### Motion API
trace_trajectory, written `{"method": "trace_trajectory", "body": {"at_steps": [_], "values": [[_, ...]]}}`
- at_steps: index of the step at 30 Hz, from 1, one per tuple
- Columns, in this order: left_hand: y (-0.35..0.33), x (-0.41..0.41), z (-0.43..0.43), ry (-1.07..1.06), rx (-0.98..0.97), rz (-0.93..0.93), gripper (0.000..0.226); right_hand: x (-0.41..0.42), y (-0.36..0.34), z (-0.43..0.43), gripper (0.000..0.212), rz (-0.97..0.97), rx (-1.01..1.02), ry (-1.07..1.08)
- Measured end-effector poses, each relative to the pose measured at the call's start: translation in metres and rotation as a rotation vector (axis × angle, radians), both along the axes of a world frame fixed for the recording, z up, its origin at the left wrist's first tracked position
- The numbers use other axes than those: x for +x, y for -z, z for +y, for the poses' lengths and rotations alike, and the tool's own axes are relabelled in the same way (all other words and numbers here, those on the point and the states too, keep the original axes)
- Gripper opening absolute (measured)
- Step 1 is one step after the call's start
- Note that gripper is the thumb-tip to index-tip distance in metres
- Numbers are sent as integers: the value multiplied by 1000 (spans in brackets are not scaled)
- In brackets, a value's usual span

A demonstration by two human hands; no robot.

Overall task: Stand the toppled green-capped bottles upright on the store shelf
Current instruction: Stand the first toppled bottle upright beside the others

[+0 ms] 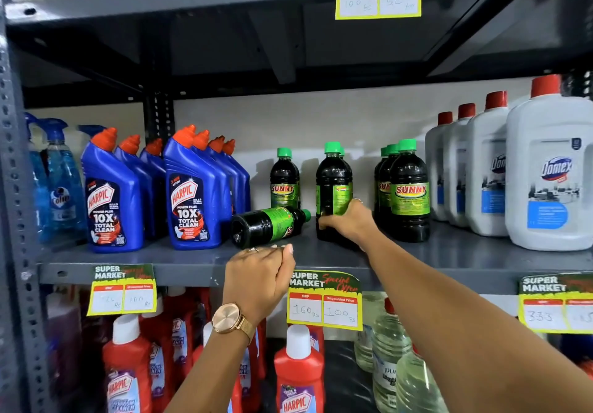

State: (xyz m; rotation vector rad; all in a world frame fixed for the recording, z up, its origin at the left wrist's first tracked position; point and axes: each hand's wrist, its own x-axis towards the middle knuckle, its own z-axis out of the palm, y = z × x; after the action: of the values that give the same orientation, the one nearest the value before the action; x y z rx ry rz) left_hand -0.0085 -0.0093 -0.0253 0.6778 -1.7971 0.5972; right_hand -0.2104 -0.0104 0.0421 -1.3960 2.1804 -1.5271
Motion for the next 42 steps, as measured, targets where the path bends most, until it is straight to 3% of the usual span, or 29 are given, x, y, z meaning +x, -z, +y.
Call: {"method": "trace_trajectory", "body": {"at_steps": [5,10,16,21,28,33,42], "values": [[0,0,-2,2,-18,2,45,1,3,2,103,100,15,141],[1,0,-1,-9,-18,6,46,1,0,3,81,15,-51,-7],[-1,0,2,-17,14,4,47,6,3,6,109,233,29,162],[-1,1,4,-20,21,-4,47,6,2,8,83,65,-32,55],[-2,0,6,-22,43,0,48,4,2,13,108,135,51,139],[-2,0,6,-27,38,5,48,3,0,13,84,80,24,73],[-2,0,5,-30,30,-1,48,2,-1,12,96,171,120,129]]}}
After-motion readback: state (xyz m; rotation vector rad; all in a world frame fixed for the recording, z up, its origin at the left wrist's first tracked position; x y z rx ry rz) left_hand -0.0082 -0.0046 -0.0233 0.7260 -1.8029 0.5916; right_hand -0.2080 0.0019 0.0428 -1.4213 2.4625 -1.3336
